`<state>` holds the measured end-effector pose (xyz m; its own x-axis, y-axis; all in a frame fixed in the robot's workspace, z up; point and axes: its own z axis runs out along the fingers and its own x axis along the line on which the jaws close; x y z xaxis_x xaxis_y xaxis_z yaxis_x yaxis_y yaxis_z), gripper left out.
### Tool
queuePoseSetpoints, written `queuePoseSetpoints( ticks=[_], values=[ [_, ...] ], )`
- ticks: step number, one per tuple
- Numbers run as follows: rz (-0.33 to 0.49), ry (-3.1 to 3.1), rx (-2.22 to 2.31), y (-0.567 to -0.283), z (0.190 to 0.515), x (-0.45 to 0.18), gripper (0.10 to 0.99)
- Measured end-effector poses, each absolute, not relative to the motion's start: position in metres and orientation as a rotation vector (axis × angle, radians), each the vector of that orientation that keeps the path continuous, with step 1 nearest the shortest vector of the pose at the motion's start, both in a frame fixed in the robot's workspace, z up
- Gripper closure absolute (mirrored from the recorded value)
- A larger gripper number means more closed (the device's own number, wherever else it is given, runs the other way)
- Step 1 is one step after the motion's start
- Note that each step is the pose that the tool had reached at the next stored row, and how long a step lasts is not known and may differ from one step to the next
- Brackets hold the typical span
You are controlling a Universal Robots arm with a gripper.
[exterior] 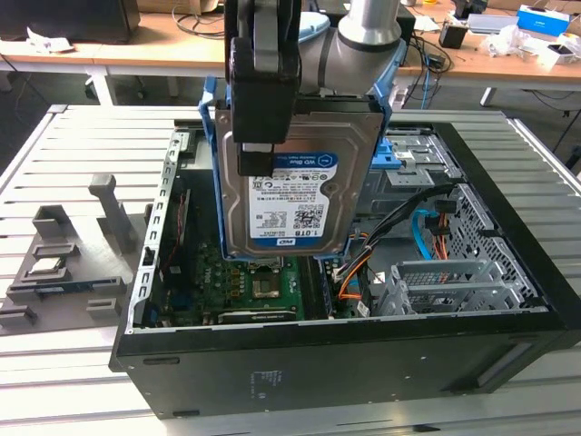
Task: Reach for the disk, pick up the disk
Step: 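Pick up the disk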
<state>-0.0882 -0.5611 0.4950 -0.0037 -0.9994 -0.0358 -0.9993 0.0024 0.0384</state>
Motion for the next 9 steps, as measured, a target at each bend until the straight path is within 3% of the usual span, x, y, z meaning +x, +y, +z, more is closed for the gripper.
queuePoseSetpoints(
  ticks=[9],
  values=[
    [-0.082, -2.223, 2.216, -0.583, 0.494, -0.086, 0.718]
  ],
)
